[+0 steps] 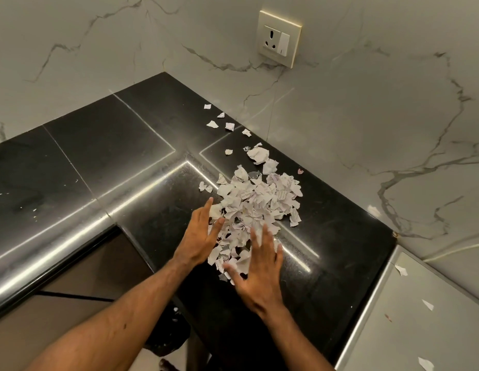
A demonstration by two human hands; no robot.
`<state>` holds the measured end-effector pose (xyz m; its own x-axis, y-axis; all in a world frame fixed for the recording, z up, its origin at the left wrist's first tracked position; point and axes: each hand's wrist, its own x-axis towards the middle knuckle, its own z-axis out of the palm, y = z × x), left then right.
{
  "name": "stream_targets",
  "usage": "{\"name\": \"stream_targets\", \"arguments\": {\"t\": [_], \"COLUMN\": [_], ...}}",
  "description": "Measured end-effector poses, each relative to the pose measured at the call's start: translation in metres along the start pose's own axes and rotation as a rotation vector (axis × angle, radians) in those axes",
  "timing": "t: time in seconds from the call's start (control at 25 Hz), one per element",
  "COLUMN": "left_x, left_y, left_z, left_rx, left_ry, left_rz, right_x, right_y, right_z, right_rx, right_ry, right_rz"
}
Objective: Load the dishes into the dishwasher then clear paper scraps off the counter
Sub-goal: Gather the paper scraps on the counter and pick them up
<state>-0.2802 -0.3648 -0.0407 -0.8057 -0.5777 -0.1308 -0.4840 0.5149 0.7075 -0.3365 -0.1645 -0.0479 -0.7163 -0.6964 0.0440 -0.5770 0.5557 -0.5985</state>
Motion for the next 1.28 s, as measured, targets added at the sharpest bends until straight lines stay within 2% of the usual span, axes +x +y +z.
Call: {"name": "stream_targets", "arguments": {"t": [0.12,0.28,0.44,0.72,0.8,0.88,0.96,1.04,1.12,1.28], "left_x": [-0.006,-0.016,-0.017,0.009,0.019,0.026,0.027,0.024,0.024,0.031], "left_y": [-0.011,-0.013,-0.012,-0.014,-0.009,-0.004,-0.003,-0.004,-0.005,-0.006], "left_z": [-0.005,0.004,0.000,0.005,0.010,0.016,0.022,0.028,0.032,0.035], "left_rx": [0.112,0.099,0.133,0.107,0.066,0.044,0.034,0.061,0.081,0.087], "left_ry": [0.059,-0.050,0.013,0.096,0.120,0.148,0.183,0.223,0.252,0.282], "left_rz": [0.038,0.036,0.081,0.015,-0.023,-0.048,-0.055,-0.042,-0.051,-0.102], "right_x": [-0.014,0.038,0.061,0.053,0.046,0.039,0.044,0.058,0.071,0.105], "right_y": [0.001,0.000,-0.002,-0.005,-0.005,-0.003,-0.005,-0.014,-0.024,0.001], "right_z": [0.022,0.032,0.034,0.022,0.019,0.018,0.021,0.025,0.025,-0.009], "right_rx": [-0.256,-0.327,-0.287,-0.058,0.032,0.137,0.245,0.340,0.407,0.425], "right_ry": [-0.056,-0.056,-0.022,0.127,0.246,0.361,0.385,0.345,0.320,0.450], "right_rz": [-0.131,-0.085,-0.126,-0.168,-0.017,0.281,0.519,0.557,0.507,0.469]}}
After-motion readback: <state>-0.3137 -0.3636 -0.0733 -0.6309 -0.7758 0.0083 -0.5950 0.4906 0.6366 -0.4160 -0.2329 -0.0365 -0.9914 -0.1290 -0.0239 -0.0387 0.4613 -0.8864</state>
